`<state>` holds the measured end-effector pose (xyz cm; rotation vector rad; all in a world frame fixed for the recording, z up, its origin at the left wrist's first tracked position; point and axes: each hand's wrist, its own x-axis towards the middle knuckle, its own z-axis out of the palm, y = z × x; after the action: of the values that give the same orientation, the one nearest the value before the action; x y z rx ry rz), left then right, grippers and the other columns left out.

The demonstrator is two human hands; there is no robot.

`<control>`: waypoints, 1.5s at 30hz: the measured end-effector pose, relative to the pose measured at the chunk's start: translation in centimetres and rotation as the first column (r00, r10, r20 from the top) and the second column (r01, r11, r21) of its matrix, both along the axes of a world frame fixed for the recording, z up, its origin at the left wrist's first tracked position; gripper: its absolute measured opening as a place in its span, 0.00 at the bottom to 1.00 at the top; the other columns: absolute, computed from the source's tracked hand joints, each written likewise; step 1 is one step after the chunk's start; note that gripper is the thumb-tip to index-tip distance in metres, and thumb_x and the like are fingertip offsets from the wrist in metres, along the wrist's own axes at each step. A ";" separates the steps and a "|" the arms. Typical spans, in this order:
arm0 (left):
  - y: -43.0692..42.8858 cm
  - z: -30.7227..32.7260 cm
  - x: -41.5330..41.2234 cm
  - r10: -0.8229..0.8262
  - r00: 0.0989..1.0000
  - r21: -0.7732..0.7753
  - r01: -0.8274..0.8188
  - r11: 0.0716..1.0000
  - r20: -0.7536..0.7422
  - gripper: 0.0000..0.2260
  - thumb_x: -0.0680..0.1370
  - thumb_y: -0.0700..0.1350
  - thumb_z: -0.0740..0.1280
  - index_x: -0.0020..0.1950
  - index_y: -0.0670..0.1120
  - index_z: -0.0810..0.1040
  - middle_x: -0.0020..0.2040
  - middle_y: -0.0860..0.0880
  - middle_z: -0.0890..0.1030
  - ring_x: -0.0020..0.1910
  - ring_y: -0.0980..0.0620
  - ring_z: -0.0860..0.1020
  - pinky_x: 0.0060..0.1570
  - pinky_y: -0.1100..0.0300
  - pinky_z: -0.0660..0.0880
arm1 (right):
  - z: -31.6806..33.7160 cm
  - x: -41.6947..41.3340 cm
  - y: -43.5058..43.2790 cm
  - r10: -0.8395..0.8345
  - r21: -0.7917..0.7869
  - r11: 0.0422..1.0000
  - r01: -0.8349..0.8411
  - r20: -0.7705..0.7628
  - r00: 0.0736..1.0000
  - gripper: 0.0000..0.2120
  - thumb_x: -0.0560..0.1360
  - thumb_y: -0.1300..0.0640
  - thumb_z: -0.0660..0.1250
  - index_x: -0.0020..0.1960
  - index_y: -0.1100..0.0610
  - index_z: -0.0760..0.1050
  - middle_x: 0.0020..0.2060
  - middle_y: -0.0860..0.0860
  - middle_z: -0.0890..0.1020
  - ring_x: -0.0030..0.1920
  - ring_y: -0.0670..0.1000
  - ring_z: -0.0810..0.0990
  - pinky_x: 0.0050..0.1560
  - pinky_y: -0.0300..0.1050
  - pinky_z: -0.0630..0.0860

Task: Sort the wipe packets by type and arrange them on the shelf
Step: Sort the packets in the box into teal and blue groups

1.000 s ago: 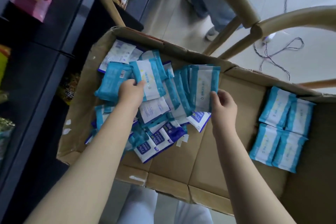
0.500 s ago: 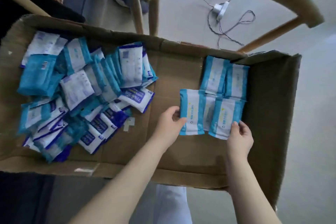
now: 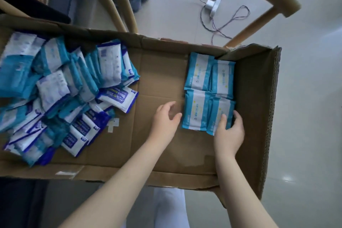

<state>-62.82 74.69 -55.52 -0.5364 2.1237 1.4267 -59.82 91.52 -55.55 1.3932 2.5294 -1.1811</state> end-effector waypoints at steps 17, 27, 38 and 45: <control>-38.6 2.1 -7.5 0.275 0.935 -0.430 -0.347 0.833 -0.223 0.22 0.80 0.47 0.67 0.73 0.43 0.70 0.70 0.41 0.70 0.69 0.45 0.69 0.67 0.60 0.64 | 3.7 -12.7 -31.0 0.528 -0.255 0.785 -0.565 -0.204 0.825 0.15 0.81 0.49 0.64 0.65 0.53 0.76 0.61 0.46 0.80 0.62 0.45 0.77 0.65 0.47 0.73; -44.4 -4.0 -8.1 0.470 0.868 -0.182 -0.442 0.878 0.158 0.37 0.73 0.64 0.69 0.77 0.51 0.62 0.69 0.49 0.73 0.65 0.45 0.75 0.64 0.50 0.73 | -1.9 -18.6 -40.1 0.797 -0.146 0.602 -0.785 0.176 0.578 0.23 0.78 0.36 0.60 0.68 0.48 0.75 0.66 0.49 0.78 0.66 0.55 0.75 0.66 0.58 0.70; -40.9 -5.6 -4.3 0.471 0.857 -0.074 -0.467 0.881 0.207 0.35 0.76 0.55 0.71 0.78 0.53 0.58 0.76 0.48 0.65 0.72 0.47 0.68 0.70 0.48 0.67 | -3.8 -17.5 -38.2 0.770 -0.194 0.633 -0.749 0.254 0.585 0.10 0.75 0.44 0.71 0.49 0.47 0.74 0.56 0.49 0.78 0.58 0.55 0.76 0.62 0.60 0.72; -36.2 -4.9 -0.6 0.407 0.900 -0.159 -0.383 0.910 0.157 0.25 0.77 0.56 0.68 0.72 0.51 0.68 0.69 0.49 0.74 0.67 0.46 0.73 0.63 0.55 0.70 | -3.1 -13.0 -33.5 0.644 -0.346 0.733 -0.586 0.076 0.761 0.09 0.76 0.55 0.71 0.44 0.57 0.73 0.39 0.50 0.78 0.41 0.51 0.75 0.43 0.47 0.72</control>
<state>-63.42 38.54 -60.40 -1.1624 2.0353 1.3862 -72.84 58.00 -58.69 0.4792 2.2505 -1.1467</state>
